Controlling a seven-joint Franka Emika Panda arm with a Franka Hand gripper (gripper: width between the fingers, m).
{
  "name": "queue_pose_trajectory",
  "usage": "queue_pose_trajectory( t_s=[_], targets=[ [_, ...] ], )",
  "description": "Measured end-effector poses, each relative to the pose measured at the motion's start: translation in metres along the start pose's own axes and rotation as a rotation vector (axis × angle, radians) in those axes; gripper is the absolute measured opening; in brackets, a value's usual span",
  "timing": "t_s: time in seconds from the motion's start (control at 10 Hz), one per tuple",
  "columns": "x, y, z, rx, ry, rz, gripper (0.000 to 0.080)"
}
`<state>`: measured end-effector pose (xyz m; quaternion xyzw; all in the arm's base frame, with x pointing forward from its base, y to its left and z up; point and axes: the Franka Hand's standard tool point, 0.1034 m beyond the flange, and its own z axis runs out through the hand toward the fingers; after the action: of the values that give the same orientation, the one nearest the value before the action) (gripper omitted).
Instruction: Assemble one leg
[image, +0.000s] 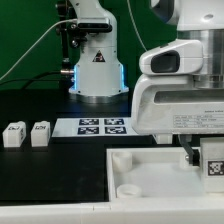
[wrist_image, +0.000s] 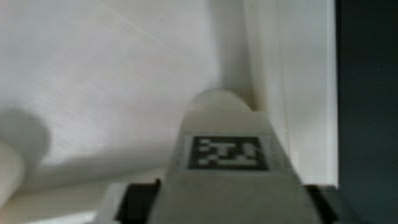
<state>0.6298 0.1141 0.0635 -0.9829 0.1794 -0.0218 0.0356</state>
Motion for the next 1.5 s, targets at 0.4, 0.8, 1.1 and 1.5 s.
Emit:
queue_pose_trajectory(
  t_s=[0.4, 0.8, 1.1, 1.5],
  targets=[
    [-0.0015, -0.0009, 0.0002, -0.003, -0.001, 0.499, 0.029],
    [-0.0029, -0.0015, 0.0025, 0.039, -0.034, 1.209, 0.0291],
    [-0.0036, -0.004, 0.0028, 0.056, -0.054, 1.463, 0.0291],
    [-0.0055, -0.0049, 0.0037, 0.052, -0.045, 1.282, 0.0588]
  ],
)
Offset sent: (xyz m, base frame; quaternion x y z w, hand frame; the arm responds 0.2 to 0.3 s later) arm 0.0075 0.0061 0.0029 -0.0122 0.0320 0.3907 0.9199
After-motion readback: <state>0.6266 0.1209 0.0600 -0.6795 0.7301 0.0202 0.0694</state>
